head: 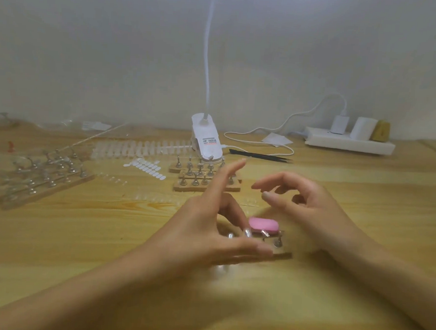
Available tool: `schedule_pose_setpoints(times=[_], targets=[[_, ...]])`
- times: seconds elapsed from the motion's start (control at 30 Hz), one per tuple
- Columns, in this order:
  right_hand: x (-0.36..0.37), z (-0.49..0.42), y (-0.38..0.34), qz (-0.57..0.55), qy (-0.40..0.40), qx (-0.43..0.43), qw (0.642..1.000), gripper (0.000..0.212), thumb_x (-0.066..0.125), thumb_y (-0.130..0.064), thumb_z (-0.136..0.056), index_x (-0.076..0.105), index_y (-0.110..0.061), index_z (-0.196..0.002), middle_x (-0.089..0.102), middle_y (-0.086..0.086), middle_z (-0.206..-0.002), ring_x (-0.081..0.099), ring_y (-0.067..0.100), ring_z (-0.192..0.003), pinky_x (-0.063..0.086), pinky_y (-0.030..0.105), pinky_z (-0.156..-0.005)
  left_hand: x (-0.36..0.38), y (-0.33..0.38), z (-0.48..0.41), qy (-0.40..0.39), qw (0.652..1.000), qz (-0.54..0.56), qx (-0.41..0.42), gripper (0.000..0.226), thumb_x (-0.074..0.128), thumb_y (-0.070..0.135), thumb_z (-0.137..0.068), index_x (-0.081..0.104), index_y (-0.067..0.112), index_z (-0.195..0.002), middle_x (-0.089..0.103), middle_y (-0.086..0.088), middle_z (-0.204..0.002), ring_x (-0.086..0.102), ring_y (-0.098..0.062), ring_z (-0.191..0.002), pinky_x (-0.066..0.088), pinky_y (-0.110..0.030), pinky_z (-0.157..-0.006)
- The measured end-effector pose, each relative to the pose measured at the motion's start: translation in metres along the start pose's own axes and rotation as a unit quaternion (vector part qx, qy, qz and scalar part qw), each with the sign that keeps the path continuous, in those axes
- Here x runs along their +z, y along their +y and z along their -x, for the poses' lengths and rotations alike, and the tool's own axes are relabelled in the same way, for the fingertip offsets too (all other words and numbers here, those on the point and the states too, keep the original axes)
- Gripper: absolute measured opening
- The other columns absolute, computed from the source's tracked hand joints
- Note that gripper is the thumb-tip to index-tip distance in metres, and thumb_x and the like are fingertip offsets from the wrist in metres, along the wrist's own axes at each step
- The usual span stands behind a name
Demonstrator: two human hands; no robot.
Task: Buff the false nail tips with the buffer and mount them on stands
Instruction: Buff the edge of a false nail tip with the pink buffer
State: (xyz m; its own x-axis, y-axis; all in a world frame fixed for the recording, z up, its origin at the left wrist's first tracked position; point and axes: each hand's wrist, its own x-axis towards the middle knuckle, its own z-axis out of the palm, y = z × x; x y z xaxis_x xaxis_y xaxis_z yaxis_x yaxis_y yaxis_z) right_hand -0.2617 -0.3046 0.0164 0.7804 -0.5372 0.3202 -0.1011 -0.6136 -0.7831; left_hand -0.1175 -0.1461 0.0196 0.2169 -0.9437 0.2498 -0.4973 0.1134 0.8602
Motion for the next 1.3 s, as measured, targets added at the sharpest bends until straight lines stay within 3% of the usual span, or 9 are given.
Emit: schedule_pose_setpoints(times=[0.1, 0.23, 0.37, 0.6, 0.8, 0.9, 1.0, 1.2, 1.3], targets=[[-0.005, -0.007, 0.010, 0.180, -0.027, -0.025, 0.983, 0.031, 0.073, -0.039, -0.081, 0.070, -0.032, -0.111, 0.058, -0.019, -0.109, 0.044, 0.002, -0.106, 0.033, 0.014, -0.092, -0.017, -0.002, -0.011, 0.041, 0.998, -0.040, 0.002, 0.066, 0.053, 0.066, -0.082, 0.038, 0.041, -0.141, 0.072, 0.013, -0.090, 0.067, -0.001, -0.086, 0.047, -0.013, -0.071], [-0.004, -0.013, 0.018, 0.197, -0.058, 0.006, 0.979, 0.031, 0.075, -0.034, -0.083, 0.071, -0.031, -0.113, 0.055, -0.014, -0.107, 0.045, 0.011, -0.110, 0.038, 0.019, -0.095, -0.035, -0.017, -0.020, 0.046, 0.978, -0.200, 0.039, 0.017, 0.063, 0.018, -0.095, 0.071, 0.022, -0.109, 0.065, 0.009, -0.101, 0.060, -0.003, -0.094, 0.041, -0.009, -0.074], [-0.002, -0.017, 0.019, 0.171, -0.053, 0.009, 0.984, 0.024, 0.079, -0.032, -0.080, 0.072, -0.036, -0.103, 0.061, -0.010, -0.106, 0.049, 0.009, -0.107, 0.041, 0.014, -0.088, -0.032, -0.025, -0.024, -0.005, 0.942, -0.333, 0.036, 0.022, 0.063, 0.031, -0.094, 0.069, 0.027, -0.114, 0.057, 0.013, -0.113, 0.053, -0.008, -0.106, 0.046, -0.030, -0.085], [0.004, -0.016, 0.015, 0.096, -0.059, 0.001, 0.994, 0.019, 0.082, -0.021, -0.079, 0.073, -0.030, -0.093, 0.067, -0.009, -0.100, 0.059, 0.011, -0.104, 0.049, 0.029, -0.094, -0.027, -0.022, -0.030, -0.029, 0.921, -0.388, 0.030, 0.035, 0.063, 0.054, -0.086, 0.062, 0.039, -0.118, 0.048, 0.018, -0.099, 0.038, -0.003, -0.099, 0.034, -0.021, -0.071], [0.009, -0.016, 0.011, 0.090, -0.043, -0.004, 0.995, 0.020, 0.082, -0.023, -0.079, 0.072, -0.027, -0.095, 0.066, -0.007, -0.092, 0.059, 0.002, -0.088, 0.046, 0.015, -0.076, -0.026, -0.020, -0.032, -0.010, 0.942, -0.333, 0.049, 0.030, 0.071, 0.046, -0.083, 0.068, 0.030, -0.108, 0.048, 0.014, -0.091, 0.036, -0.005, -0.093, 0.041, -0.028, -0.081], [0.011, -0.014, 0.010, 0.089, -0.036, -0.004, 0.995, 0.010, 0.081, -0.023, -0.080, 0.071, -0.025, -0.082, 0.068, -0.011, -0.086, 0.058, 0.011, -0.090, 0.050, 0.033, -0.083, -0.022, -0.021, -0.030, 0.019, 0.941, -0.328, 0.082, 0.027, 0.074, 0.042, -0.082, 0.070, 0.026, -0.104, 0.050, 0.010, -0.093, 0.039, -0.008, -0.094, 0.041, -0.032, -0.082], [0.011, -0.010, 0.007, 0.083, -0.029, -0.018, 0.996, 0.015, 0.078, -0.026, -0.082, 0.066, -0.029, -0.073, 0.067, -0.017, -0.082, 0.054, 0.008, -0.086, 0.048, 0.037, -0.082, -0.020, -0.021, -0.031, 0.066, 0.954, -0.275, 0.103, 0.021, 0.073, 0.030, -0.085, 0.073, 0.018, -0.102, 0.053, 0.006, -0.098, 0.047, -0.008, -0.095, 0.042, -0.024, -0.084], [0.013, -0.007, 0.004, 0.108, -0.034, -0.061, 0.992, 0.018, 0.076, -0.028, -0.084, 0.063, -0.034, -0.073, 0.063, -0.026, -0.084, 0.052, 0.007, -0.092, 0.039, 0.021, -0.078, -0.016, -0.016, -0.033, 0.106, 0.951, -0.241, 0.163, 0.010, 0.079, 0.012, -0.080, 0.071, 0.013, -0.086, 0.055, 0.008, -0.091, 0.051, 0.000, -0.086, 0.039, -0.009, -0.076], [0.012, -0.008, 0.005, 0.071, -0.043, -0.045, 0.996, 0.015, 0.075, -0.025, -0.085, 0.066, -0.028, -0.073, 0.064, -0.023, -0.081, 0.054, 0.009, -0.089, 0.047, 0.027, -0.076, -0.014, -0.015, -0.032, 0.110, 0.937, -0.274, 0.185, 0.017, 0.082, 0.012, -0.077, 0.070, 0.015, -0.090, 0.059, 0.005, -0.097, 0.052, -0.007, -0.090, 0.048, -0.025, -0.078]])
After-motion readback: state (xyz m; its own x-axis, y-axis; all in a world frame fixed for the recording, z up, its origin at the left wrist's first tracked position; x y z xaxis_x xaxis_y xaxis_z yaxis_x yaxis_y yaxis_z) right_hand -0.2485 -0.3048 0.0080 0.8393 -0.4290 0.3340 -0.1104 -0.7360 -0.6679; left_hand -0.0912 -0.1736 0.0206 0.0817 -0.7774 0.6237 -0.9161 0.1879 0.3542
